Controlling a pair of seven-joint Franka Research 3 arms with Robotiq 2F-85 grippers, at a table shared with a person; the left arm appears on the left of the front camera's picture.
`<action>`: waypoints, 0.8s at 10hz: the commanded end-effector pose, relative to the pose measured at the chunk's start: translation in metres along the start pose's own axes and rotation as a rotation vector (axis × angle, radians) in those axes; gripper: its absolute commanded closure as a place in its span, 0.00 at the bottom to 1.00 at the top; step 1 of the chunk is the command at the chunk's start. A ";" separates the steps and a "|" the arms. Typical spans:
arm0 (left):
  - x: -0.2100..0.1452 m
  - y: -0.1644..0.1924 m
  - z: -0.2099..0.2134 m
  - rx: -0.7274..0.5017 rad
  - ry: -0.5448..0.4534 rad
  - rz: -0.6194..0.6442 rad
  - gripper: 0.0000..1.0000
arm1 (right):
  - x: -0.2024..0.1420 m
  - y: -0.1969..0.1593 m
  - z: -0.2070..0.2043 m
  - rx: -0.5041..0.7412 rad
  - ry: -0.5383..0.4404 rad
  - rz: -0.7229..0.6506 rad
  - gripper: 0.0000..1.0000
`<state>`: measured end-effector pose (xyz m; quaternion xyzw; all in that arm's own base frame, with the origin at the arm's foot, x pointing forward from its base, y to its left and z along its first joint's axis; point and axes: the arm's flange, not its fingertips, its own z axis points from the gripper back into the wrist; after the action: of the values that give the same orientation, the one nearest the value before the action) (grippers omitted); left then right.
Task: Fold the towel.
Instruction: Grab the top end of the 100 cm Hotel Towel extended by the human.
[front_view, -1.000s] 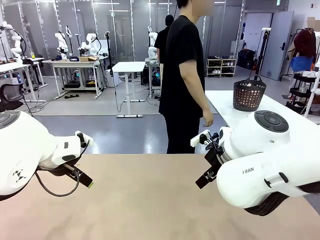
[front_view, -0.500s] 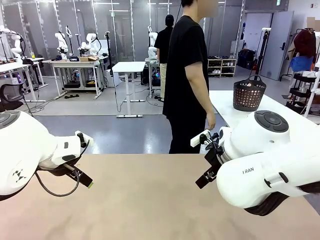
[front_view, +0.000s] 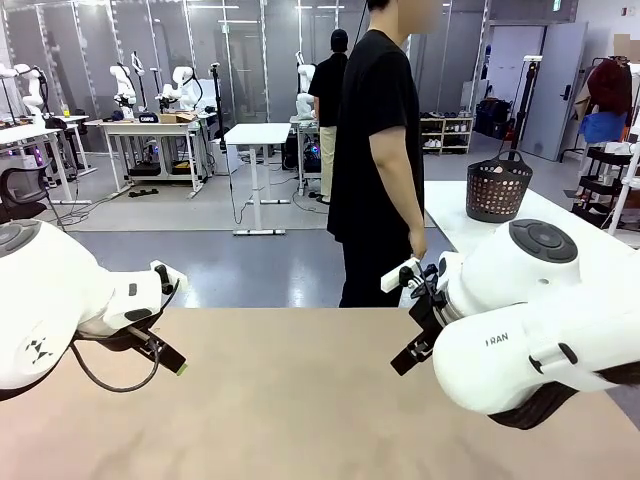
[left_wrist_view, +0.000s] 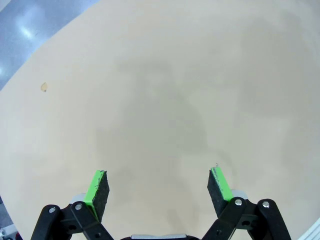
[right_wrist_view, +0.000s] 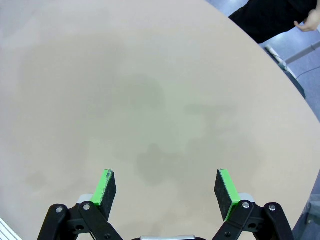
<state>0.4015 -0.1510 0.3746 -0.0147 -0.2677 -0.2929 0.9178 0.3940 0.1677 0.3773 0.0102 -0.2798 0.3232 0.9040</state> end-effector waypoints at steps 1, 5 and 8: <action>0.021 0.002 0.027 -0.083 0.009 0.031 0.00 | 0.019 -0.007 0.034 0.071 -0.024 -0.013 0.00; 0.045 0.048 0.131 -0.505 -0.037 0.204 0.00 | 0.045 -0.054 0.148 0.456 -0.111 -0.217 0.00; 0.022 0.107 0.187 -0.959 -0.058 0.322 0.00 | 0.016 -0.091 0.190 0.843 -0.153 -0.365 0.00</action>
<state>0.3701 -0.0620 0.5659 -0.4359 -0.1732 -0.2674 0.8417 0.3539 0.0835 0.5753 0.4122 -0.2167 0.2661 0.8440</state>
